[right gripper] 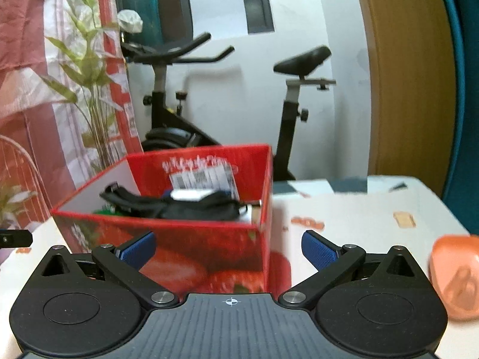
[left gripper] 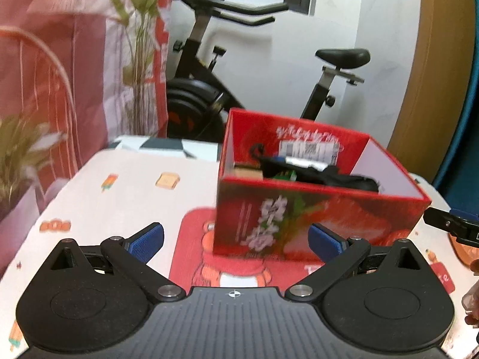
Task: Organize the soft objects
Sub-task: 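Move both tools down to the grey knit towel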
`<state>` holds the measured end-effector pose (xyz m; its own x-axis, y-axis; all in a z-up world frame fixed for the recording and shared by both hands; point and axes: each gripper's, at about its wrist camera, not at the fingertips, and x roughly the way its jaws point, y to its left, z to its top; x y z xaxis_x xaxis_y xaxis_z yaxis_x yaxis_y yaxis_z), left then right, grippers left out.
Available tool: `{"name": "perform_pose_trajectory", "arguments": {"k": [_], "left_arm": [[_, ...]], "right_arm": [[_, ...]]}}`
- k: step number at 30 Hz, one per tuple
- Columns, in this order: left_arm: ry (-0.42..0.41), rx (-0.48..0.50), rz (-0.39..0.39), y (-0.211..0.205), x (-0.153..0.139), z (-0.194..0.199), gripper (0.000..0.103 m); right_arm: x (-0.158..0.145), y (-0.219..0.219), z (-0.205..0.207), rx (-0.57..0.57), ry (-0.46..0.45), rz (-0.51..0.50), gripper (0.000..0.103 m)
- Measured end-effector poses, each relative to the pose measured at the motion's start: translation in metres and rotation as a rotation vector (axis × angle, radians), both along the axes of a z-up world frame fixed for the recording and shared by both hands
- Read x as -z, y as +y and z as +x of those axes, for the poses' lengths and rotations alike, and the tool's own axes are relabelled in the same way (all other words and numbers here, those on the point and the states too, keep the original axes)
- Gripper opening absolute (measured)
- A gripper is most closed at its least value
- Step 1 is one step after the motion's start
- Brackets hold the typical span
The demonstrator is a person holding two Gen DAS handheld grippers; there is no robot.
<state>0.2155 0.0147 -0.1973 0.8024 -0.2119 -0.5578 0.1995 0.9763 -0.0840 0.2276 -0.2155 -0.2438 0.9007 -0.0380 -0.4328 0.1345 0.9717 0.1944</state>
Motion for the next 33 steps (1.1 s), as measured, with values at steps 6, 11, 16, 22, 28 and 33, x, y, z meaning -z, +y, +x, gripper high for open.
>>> {"name": "perform_pose_trajectory", "arguments": {"k": [6,11,16,22,28,33], "left_arm": [[0.069,-0.017,0.007,0.003,0.021,0.001,0.103],[0.108,-0.021,0.009,0.004,0.034,0.003,0.103],[0.149,-0.023,0.009,0.002,0.047,0.006,0.103],[0.227,-0.042,-0.055,0.008,0.069,0.006,0.103],[0.262,-0.052,-0.079,0.007,0.079,0.006,0.103],[0.281,-0.067,-0.117,0.01,0.083,0.006,0.1]], "right_arm": [[0.021,0.004,-0.006,-0.001,0.047,0.01,0.103],[0.037,0.006,-0.006,-0.001,0.085,0.011,0.103],[0.05,0.008,-0.005,-0.013,0.115,0.007,0.103],[0.069,0.018,-0.003,-0.036,0.149,-0.039,0.102],[0.083,0.033,-0.002,-0.106,0.178,-0.057,0.098],[0.088,0.038,-0.002,-0.119,0.182,-0.076,0.097]]}}
